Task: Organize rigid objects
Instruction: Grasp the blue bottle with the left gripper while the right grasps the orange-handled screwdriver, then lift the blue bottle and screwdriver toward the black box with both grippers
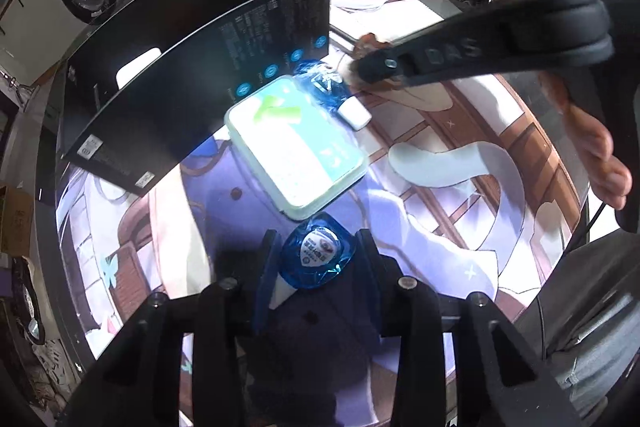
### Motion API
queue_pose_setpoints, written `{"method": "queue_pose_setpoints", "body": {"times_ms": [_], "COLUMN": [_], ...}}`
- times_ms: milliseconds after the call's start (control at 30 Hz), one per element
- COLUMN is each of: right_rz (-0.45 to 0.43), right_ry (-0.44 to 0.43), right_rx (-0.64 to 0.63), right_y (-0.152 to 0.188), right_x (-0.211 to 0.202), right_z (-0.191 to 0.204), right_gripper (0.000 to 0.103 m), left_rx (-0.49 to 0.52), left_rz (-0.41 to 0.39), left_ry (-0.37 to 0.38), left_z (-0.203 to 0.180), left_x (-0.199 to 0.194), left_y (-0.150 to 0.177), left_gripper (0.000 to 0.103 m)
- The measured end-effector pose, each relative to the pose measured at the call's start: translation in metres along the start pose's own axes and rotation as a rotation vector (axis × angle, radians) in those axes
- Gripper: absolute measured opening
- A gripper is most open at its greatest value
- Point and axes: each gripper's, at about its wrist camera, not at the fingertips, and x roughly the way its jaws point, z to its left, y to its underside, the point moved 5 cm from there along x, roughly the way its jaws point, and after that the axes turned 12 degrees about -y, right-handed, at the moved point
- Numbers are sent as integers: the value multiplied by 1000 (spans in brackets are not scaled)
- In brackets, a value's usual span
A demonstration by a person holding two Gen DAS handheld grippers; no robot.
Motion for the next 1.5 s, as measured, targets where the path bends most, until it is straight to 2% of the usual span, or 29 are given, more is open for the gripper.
{"method": "queue_pose_setpoints", "body": {"times_ms": [133, 233, 300, 367, 400, 433, 467, 567, 633, 767, 833, 900, 1000, 1067, 1200, 1433, 1500], "right_rz": [46, 52, 43, 51, 50, 53, 54, 31, -3, -123, -185, -244, -343, -406, -543, -819, -860], "right_ry": [-7, -6, -1, 3, 10, 14, 8, 19, 27, -4, 7, -12, 6, 19, 3, -5, 7], "right_rx": [-34, -48, -53, -48, -55, -59, -62, -68, -74, -90, -108, -134, -179, -217, -298, -433, -448], "right_y": [21, 26, 25, 25, 25, 26, 26, 27, 25, 14, 10, 7, 5, 6, 12, 38, 43], "right_x": [-4, -7, -6, -2, -2, -2, -2, -5, -15, -46, -61, -76, -98, -110, -133, -179, -186], "right_z": [6, 10, 11, 10, 11, 11, 13, 17, 18, 30, 38, 48, 66, 79, 104, 141, 146], "right_gripper": [27, 27, 27, 27, 27, 27, 27, 27, 26, 26, 26, 24, 24, 24, 24, 24, 24], "left_rx": [5, 29, 38, 42, 41, 39, 42, 46, 32, -36, -77, -113, -177, -212, -270, -310, -315], "left_rz": [3, -11, -16, -14, -10, -5, -3, -34, -66, -197, -280, -359, -475, -529, -651, -792, -803], "left_ry": [-6, -43, -46, -39, -19, 9, 18, -40, -38, -37, -33, -55, -85, -82, -140, -196, -179], "left_z": [7, 7, 6, 5, 6, 4, 1, 5, 10, 25, 34, 44, 57, 65, 79, 93, 95], "left_x": [-1, -2, -1, -2, -1, -2, -2, -5, -11, -42, -62, -79, -102, -113, -137, -168, -169], "left_y": [8, 12, 13, 14, 12, 12, 11, 7, 3, -8, -13, -17, -22, -26, -25, -14, -14], "left_gripper": [39, 59, 59, 54, 49, 37, 34, 34, 34, 34, 34, 34, 34, 34, 34, 34, 34]}}
